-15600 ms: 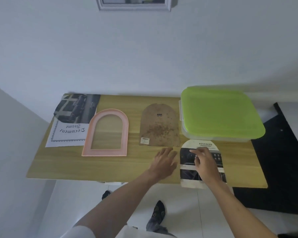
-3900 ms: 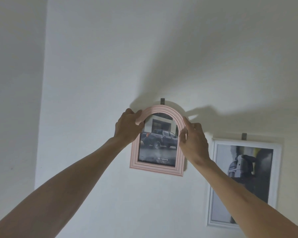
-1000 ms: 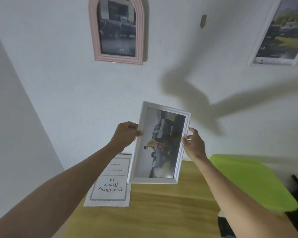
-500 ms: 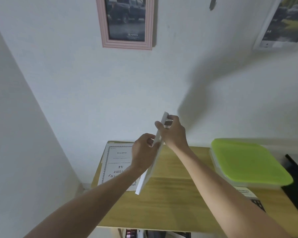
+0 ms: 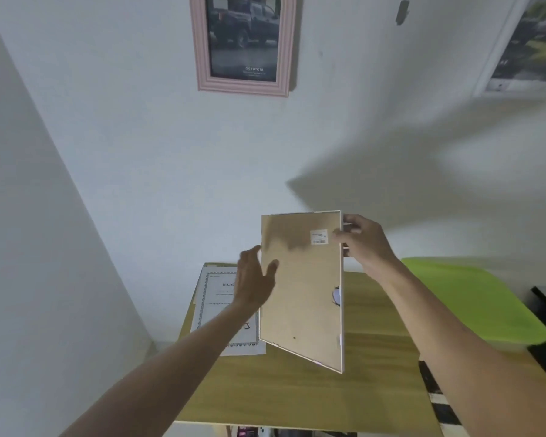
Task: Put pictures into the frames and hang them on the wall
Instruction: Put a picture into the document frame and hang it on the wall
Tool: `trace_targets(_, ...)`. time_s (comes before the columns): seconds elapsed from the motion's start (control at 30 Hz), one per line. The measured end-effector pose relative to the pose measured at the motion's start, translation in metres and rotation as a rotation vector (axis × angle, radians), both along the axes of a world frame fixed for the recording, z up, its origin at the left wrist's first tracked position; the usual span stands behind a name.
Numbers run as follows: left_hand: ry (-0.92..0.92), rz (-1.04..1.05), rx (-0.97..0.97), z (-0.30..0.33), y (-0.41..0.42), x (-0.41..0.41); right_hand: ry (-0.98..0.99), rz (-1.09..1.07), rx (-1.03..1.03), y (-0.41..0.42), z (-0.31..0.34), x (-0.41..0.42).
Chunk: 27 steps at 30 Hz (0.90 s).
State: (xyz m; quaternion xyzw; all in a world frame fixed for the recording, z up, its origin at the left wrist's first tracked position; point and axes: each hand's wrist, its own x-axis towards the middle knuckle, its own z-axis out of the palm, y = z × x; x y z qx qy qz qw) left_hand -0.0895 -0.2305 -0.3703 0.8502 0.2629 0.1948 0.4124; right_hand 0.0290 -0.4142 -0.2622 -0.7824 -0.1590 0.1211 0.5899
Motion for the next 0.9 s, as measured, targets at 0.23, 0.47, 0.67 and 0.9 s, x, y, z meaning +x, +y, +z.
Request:
trace_targets(0.23,0.252,-0.141,-0.556,-0.045,0.045,-0.015,0.256,0.037,0.077,-0.032,-0.035,0.031)
trace_targets(0.47,0.359,-0.072,-0.733,-0.067,0.033,-0.002,0.371,-0.039,0.000,-0.037,-0.117,0.057)
trace_targets(0.67,0.493,0.043,-0.685,-0.109,0.022,0.010,0.365,0.060,-0.358,-0.041,-0.199,0.037)
trace_targets(0.9,0.606,0.184,-0.642,-0.139,0.009,0.015,0.311,0.011,-0.492,-0.032,-0.257,0.037)
